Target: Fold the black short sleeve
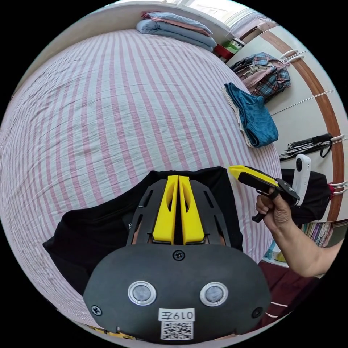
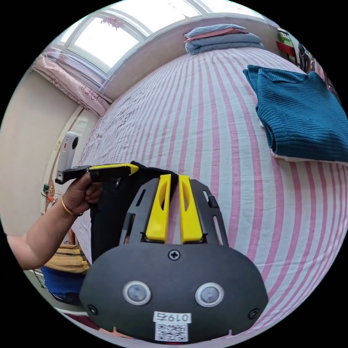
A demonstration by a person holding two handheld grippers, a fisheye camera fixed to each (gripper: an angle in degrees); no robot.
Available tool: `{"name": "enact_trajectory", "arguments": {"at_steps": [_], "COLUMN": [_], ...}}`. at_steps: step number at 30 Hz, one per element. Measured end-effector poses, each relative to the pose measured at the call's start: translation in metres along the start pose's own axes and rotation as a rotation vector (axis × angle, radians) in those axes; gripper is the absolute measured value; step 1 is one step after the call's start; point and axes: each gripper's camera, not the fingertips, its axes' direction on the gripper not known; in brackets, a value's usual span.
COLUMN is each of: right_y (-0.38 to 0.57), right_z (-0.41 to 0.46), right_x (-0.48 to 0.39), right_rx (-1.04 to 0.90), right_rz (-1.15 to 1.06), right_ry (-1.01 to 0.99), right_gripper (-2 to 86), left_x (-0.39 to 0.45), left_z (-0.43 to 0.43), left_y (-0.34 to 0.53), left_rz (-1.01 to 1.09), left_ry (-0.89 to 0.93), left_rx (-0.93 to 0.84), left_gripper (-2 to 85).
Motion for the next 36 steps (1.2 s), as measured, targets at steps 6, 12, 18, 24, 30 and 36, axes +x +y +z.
{"name": "enact_trajectory", "arguments": {"at_steps": [6, 12, 18, 24, 30, 36], "right_y": [0.027, 0.121, 0.21, 0.237, 0.236, 0.249], "right_z": [-0.036, -0.058, -0.062, -0.063, -0.051, -0.027], "right_x": [-0.059, -0.164, -0.216, -0.253, -0.289, -0.334], "right_rx": [-0.018, 0.004, -0.111, -0.137, -0.101, -0.123], "right_rz": [-0.175, -0.383, -0.334, -0.306, -0.364, -0.482], "right_ry": [0.167, 0.577, 0.478, 0.425, 0.491, 0.54], "right_gripper": [3.2, -0.4, 3.8, 6.4, 5.7, 4.9], "left_x": [0.017, 0.091, 0.15, 0.175, 0.167, 0.148], "left_z": [-0.034, -0.053, -0.025, -0.014, -0.02, -0.024], "left_y": [0.03, 0.134, 0.264, 0.338, 0.347, 0.355], "left_rz": [0.004, 0.063, -0.08, -0.189, -0.156, -0.166], "left_ry": [-0.04, -0.232, -0.186, -0.195, -0.256, -0.271], "left_rx": [0.16, 0.327, 0.185, 0.079, 0.119, 0.149], "left_gripper": [0.8, 0.8, 0.9, 0.9, 1.0, 1.0]}}
